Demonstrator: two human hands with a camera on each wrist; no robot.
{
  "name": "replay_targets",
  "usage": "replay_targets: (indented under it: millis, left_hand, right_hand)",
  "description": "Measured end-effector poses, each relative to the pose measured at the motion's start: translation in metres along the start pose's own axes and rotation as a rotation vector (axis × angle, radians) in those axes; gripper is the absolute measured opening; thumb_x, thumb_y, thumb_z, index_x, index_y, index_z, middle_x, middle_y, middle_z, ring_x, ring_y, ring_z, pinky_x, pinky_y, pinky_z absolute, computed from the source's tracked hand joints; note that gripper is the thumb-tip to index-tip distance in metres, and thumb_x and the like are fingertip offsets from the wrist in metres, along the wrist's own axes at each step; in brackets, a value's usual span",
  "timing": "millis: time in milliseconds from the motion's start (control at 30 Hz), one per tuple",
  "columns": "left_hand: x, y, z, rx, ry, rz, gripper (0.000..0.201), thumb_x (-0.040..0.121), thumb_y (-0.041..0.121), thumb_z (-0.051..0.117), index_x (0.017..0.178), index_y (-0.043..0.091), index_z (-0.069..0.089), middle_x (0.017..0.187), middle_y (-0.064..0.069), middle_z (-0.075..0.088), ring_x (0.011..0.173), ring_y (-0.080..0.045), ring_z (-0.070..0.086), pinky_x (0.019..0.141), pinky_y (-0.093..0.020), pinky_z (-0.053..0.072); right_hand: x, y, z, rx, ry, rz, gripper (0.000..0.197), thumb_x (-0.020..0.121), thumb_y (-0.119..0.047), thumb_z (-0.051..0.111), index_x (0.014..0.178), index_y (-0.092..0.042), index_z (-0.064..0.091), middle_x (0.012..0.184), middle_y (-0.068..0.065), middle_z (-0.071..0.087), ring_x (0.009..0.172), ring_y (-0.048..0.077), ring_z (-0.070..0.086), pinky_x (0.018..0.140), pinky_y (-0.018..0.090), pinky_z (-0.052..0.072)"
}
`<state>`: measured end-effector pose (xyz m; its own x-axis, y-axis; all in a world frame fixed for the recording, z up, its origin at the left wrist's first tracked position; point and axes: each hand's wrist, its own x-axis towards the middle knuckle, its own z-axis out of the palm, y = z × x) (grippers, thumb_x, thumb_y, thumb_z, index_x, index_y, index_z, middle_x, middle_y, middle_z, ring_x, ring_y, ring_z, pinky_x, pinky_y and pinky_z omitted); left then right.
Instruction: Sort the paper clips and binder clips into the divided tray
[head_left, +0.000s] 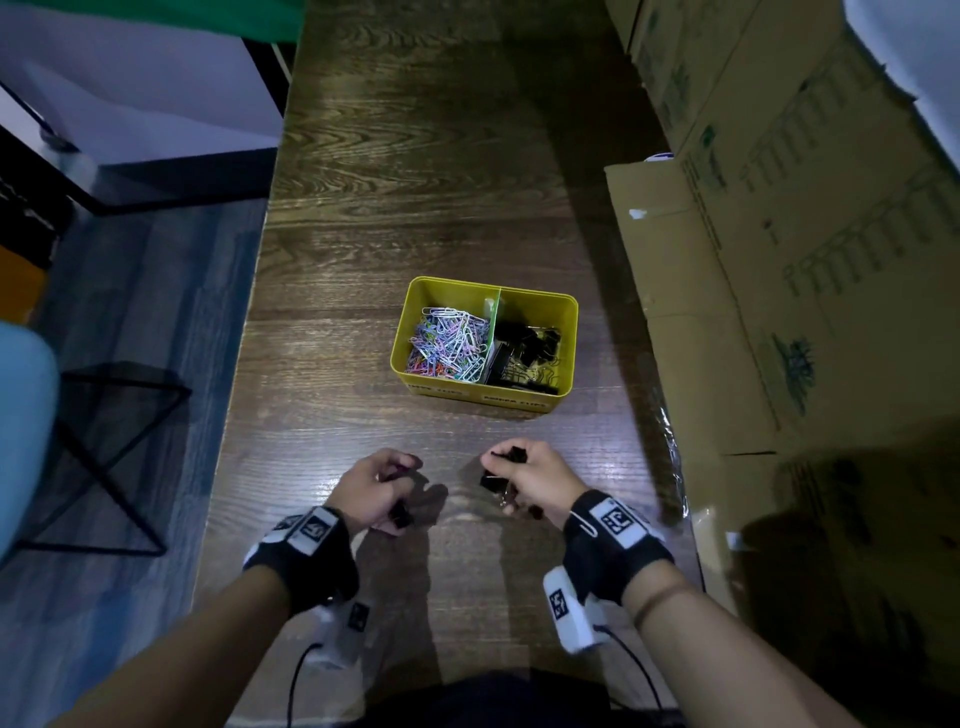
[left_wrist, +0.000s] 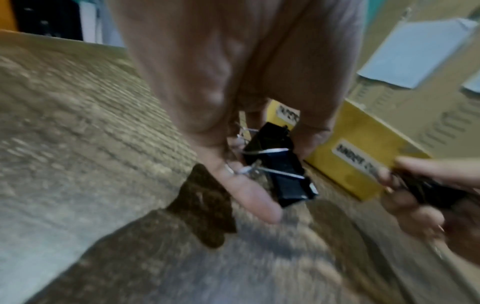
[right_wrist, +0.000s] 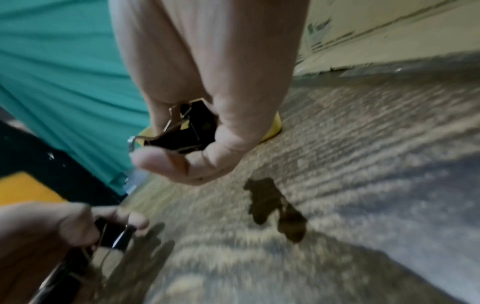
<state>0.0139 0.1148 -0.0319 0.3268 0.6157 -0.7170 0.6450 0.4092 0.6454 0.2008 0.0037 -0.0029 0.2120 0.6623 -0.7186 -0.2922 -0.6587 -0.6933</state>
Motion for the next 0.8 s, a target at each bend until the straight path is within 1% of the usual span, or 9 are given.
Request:
replay_targets:
  millis: [67,167,267,400,500,600,667,733,800]
  left_hand:
    - [-0.002,0.014,-0.011,-0.185,-0.071,-0.017,0.024,0.084,-0.005,0.048,0.100,0.010,0.059,0.102,-0.018,0.057,0.063,-0.028,0.055,0.043,-0.034,0.053]
    - [-0.006,0.054,-0.026,-0.430,-0.177,0.053,0.035,0.077,-0.007,0.048,0.103,0.015,0.057,0.098,-0.014,0.056,0.067,-0.024,0.051,0.044,-0.031,0.050]
    - [-0.012,0.106,-0.025,-0.472,-0.251,0.177,0.042,0.076,-0.005,0.047,0.108,0.020,0.056,0.095,-0.011,0.062,0.068,-0.023,0.058,0.046,-0.030,0.050]
    - [-0.010,0.173,0.006,-0.282,-0.229,0.293,0.034,0.084,-0.005,0.050,0.109,0.017,0.058,0.095,-0.010,0.060,0.068,-0.023,0.060,0.049,-0.031,0.051]
    - [-0.005,0.209,0.036,-0.091,-0.202,0.329,0.020,0.085,0.004,0.059,0.101,0.017,0.059,0.097,-0.011,0.057,0.071,-0.025,0.061,0.056,-0.036,0.058]
    - [0.006,0.228,0.058,0.224,-0.198,0.377,0.029,0.086,0.022,0.060,0.115,0.020,0.057,0.102,-0.013,0.062,0.075,-0.025,0.062,0.069,-0.039,0.056]
    - [0.009,0.234,0.064,0.541,-0.171,0.433,0.040,0.087,0.033,0.056,0.126,0.024,0.053,0.114,-0.012,0.062,0.085,-0.026,0.063,0.074,-0.033,0.053]
    - [0.014,0.232,0.065,0.763,-0.097,0.493,0.044,0.088,0.035,0.052,0.131,0.025,0.049,0.125,-0.009,0.059,0.106,-0.027,0.059,0.084,-0.027,0.045]
    - [0.012,0.229,0.061,0.732,0.001,0.526,0.041,0.089,0.034,0.053,0.128,0.024,0.052,0.124,-0.007,0.060,0.110,-0.025,0.057,0.092,-0.028,0.044]
  right_hand:
    - [-0.009,-0.012,-0.012,0.202,-0.005,-0.014,0.003,0.091,-0.010,0.059,0.089,-0.009,0.059,0.077,0.013,0.059,0.058,0.020,0.060,0.044,0.026,0.049]
    - [-0.022,-0.041,-0.036,0.352,0.034,-0.075,0.014,0.090,-0.009,0.058,0.102,-0.001,0.059,0.089,0.016,0.061,0.066,0.022,0.061,0.051,0.029,0.053]
    - [-0.029,-0.077,-0.055,0.407,0.098,-0.175,0.011,0.092,-0.008,0.056,0.101,-0.004,0.058,0.098,0.017,0.059,0.070,0.021,0.061,0.053,0.028,0.055]
    - [-0.020,-0.114,-0.070,0.340,0.238,-0.272,0.019,0.091,-0.009,0.059,0.109,-0.005,0.058,0.098,0.010,0.060,0.077,0.019,0.061,0.066,0.033,0.057]
    - [-0.003,-0.129,-0.071,0.249,0.280,-0.265,0.032,0.088,-0.023,0.064,0.116,-0.008,0.058,0.112,0.012,0.062,0.093,0.021,0.064,0.079,0.035,0.056]
    - [0.016,-0.133,-0.069,0.028,0.235,-0.200,0.078,0.069,-0.061,0.063,0.130,-0.015,0.052,0.130,0.005,0.058,0.118,0.020,0.055,0.102,0.041,0.044]
    - [0.025,-0.131,-0.070,-0.076,0.218,-0.203,0.098,0.060,-0.073,0.053,0.139,-0.017,0.042,0.142,0.003,0.048,0.130,0.021,0.045,0.109,0.044,0.035]
    - [0.019,-0.133,-0.069,-0.142,0.256,-0.208,0.090,0.068,-0.070,0.047,0.143,-0.020,0.036,0.149,0.002,0.039,0.135,0.022,0.038,0.111,0.045,0.031]
    - [0.010,-0.138,-0.069,-0.102,0.312,-0.221,0.075,0.080,-0.063,0.047,0.142,-0.023,0.038,0.146,0.003,0.041,0.132,0.023,0.042,0.110,0.045,0.034]
